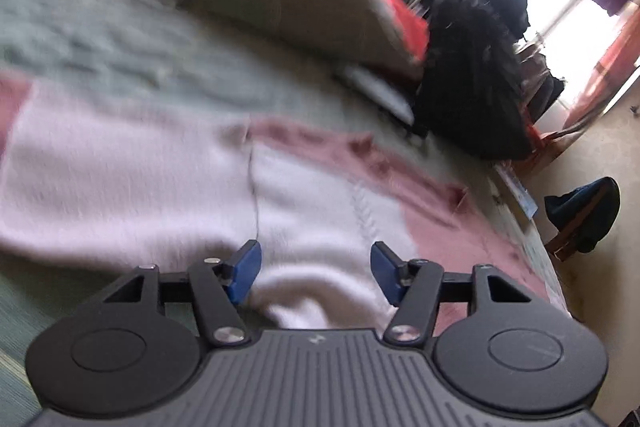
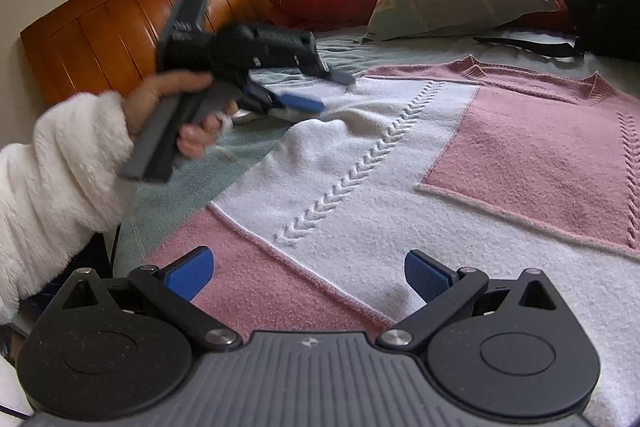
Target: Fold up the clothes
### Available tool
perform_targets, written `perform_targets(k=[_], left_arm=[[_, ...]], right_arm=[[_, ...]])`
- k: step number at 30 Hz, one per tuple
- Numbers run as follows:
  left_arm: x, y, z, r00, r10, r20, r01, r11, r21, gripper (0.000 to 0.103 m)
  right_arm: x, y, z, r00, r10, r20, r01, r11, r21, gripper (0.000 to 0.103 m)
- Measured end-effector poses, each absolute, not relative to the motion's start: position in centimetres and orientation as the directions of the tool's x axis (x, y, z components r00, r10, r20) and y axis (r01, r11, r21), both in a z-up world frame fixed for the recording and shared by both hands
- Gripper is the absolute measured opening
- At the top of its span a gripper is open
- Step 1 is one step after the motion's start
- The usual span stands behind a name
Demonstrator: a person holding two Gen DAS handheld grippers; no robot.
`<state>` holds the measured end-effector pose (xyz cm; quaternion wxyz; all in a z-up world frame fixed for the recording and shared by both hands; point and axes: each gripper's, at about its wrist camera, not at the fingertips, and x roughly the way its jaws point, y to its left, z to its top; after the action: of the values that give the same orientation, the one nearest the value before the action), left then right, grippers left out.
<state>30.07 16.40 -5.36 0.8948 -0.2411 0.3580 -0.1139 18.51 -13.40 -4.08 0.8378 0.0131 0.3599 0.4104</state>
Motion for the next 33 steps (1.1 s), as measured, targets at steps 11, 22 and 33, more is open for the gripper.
perform_targets(k=[11, 22, 33], left_arm=[[25.3, 17.9, -2.7, 0.735, -0.182, -0.653, 0.038, 0.973, -0.229, 0.071], [17.9, 18.3, -0.5, 0.780, -0.068, -0.622, 0.239, 0.951, 0.196, 0.093], [17.3, 22.3, -2.7, 0.804, -0.132, -0.580, 0.205, 0.977, 0.062, 0.095]], right_arm=[[17.8, -13.9, -3.4, 0.479, 0.709, -0.517, -0.695, 0.666, 0.270, 0.103], [19.7, -6.5, 1.7, 0.595, 0.629, -0.500, -0.744, 0.667, -0.045, 0.056], [24.7, 5.4, -2.2, 0.566, 0.524, -0.637, -0.816, 0.470, -0.338, 0.028]])
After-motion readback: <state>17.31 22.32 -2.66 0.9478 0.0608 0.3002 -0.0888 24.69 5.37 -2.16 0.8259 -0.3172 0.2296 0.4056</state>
